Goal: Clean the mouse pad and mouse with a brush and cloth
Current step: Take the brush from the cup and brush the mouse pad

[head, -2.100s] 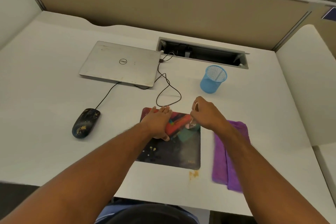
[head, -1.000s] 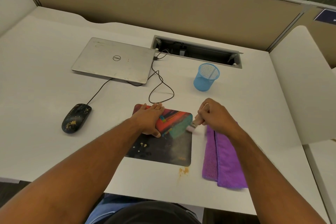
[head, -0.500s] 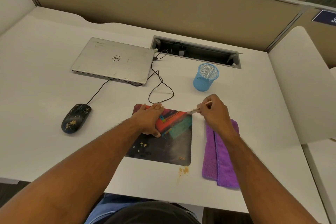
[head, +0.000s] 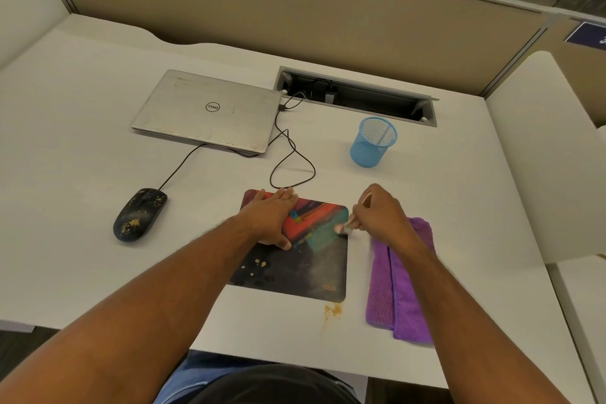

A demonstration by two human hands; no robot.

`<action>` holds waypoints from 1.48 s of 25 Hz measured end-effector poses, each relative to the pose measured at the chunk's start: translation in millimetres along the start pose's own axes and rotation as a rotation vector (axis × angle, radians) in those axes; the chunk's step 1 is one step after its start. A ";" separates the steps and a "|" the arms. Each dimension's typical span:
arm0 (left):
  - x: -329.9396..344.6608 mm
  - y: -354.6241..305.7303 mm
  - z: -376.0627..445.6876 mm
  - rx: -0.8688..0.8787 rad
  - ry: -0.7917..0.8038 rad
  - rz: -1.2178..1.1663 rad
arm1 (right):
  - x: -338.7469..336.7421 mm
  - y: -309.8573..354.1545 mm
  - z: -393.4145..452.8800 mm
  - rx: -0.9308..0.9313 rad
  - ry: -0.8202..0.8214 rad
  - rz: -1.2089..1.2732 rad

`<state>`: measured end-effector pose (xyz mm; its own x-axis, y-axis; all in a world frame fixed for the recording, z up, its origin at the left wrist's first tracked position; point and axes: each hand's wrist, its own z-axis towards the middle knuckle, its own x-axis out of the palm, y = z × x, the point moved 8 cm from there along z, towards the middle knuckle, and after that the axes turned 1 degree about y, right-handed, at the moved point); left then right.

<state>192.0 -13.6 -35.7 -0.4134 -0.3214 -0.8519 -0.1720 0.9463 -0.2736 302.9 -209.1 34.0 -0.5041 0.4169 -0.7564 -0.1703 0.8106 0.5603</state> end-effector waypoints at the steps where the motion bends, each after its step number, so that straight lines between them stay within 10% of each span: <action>1: -0.1 0.5 0.0 -0.001 0.002 -0.001 | 0.8 1.6 1.1 -0.004 0.031 -0.011; 5: -0.1 0.3 0.2 0.003 0.001 0.000 | -17.9 10.5 -0.9 -0.040 -0.187 0.247; 10: -0.2 0.0 0.3 -0.001 0.005 0.002 | 13.4 8.7 -3.5 -0.009 0.062 0.061; 14: -2.2 -0.2 -0.4 0.000 0.002 0.007 | -12.6 9.9 -3.2 -0.042 -0.182 0.261; 19: -6.1 -2.3 -1.5 0.003 0.007 0.033 | 4.1 4.2 -2.6 0.004 0.041 0.161; 23: -5.2 -2.5 -2.8 -0.002 0.015 0.041 | -15.2 5.5 -5.8 -0.024 -0.198 0.341; 27: -5.1 -2.9 -2.8 -0.002 0.018 0.060 | 5.6 7.9 -5.3 -0.007 0.043 0.206; 31: -3.8 -2.8 -2.0 -0.008 0.020 0.065 | -13.9 7.4 -7.1 -0.025 -0.180 0.394; 37: -3.8 -4.3 -2.2 -0.013 0.032 0.080 | 6.3 10.2 -9.0 -0.038 -0.019 0.328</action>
<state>192.4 -16.5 -30.3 -0.4548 -0.2462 -0.8559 -0.1486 0.9685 -0.1996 290.4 -201.9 37.9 -0.5212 0.6613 -0.5396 -0.0328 0.6162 0.7869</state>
